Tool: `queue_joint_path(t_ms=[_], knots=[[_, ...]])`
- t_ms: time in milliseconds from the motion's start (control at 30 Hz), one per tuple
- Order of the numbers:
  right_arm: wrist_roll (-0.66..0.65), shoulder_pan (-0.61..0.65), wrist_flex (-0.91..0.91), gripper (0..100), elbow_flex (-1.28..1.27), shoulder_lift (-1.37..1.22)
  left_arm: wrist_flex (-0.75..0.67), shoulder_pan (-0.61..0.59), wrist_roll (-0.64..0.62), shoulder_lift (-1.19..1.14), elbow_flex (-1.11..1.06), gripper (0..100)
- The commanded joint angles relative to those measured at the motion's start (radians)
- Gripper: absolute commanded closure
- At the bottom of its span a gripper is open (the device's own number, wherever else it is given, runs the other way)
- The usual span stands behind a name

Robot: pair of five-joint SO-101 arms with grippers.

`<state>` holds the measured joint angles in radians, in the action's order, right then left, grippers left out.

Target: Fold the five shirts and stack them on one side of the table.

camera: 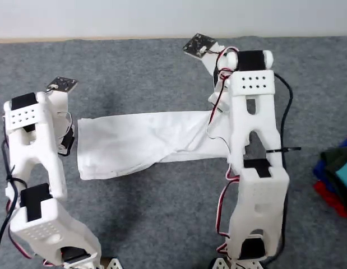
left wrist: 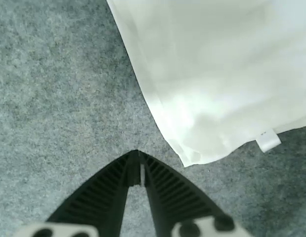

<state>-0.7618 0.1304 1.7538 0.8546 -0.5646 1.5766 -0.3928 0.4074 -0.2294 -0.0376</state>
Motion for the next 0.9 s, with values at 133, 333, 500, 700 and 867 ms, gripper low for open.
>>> queue_joint_path(t_ms=[133,333,500,700,867], knots=[[-0.031,-0.022,0.039,82.4,-0.149,0.124,-0.008,0.032,-0.003,0.068,0.001,100],[-0.003,-0.004,0.042,74.5,-0.239,0.139,-0.009,0.038,-0.003,0.068,-0.001,100],[-0.003,0.048,0.042,88.3,-0.451,0.191,-0.009,0.038,-0.003,0.068,-0.001,100],[-0.002,0.147,0.038,94.8,-0.669,0.251,-0.014,0.038,-0.003,0.068,-0.001,100],[0.005,0.226,-0.001,94.8,-0.689,0.208,-0.015,0.038,-0.003,0.068,-0.001,100]])
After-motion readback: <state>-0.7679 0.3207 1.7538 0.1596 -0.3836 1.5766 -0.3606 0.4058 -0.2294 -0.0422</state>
